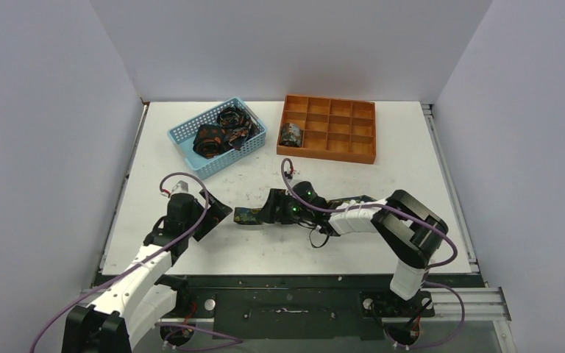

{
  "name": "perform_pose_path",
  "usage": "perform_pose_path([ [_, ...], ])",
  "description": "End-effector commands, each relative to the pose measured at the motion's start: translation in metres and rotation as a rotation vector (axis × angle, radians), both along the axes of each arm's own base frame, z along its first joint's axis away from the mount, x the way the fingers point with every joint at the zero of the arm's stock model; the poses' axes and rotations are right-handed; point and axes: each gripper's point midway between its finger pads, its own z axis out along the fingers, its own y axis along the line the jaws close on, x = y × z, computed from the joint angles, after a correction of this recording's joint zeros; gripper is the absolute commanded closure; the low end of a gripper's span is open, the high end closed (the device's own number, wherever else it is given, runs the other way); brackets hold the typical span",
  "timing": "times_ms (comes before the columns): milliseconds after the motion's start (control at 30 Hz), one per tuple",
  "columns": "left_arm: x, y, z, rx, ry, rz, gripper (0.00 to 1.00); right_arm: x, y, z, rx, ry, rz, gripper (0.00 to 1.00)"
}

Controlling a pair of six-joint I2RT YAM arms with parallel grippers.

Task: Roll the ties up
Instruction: Roll the tie at the center of the board.

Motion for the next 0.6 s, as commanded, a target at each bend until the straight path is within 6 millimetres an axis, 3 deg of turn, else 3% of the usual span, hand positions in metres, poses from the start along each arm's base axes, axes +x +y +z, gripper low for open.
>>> perform_pose_path([
  [0, 0.019, 0.002, 0.026, 0.000, -0.088, 0.019, 0.13, 0.011, 0.025, 0.031, 0.206, 0.002, -0.002, 0.33],
  [233, 0.024, 0.001, 0.021, 0.021, -0.044, -0.009, 0.14, 0.015, 0.033, 0.019, 0.248, 0.055, -0.006, 0.46],
  [567, 0.038, -0.016, 0.020, -0.032, -0.014, -0.084, 0.20, 0.019, 0.035, 0.002, 0.300, 0.104, -0.016, 0.66],
])
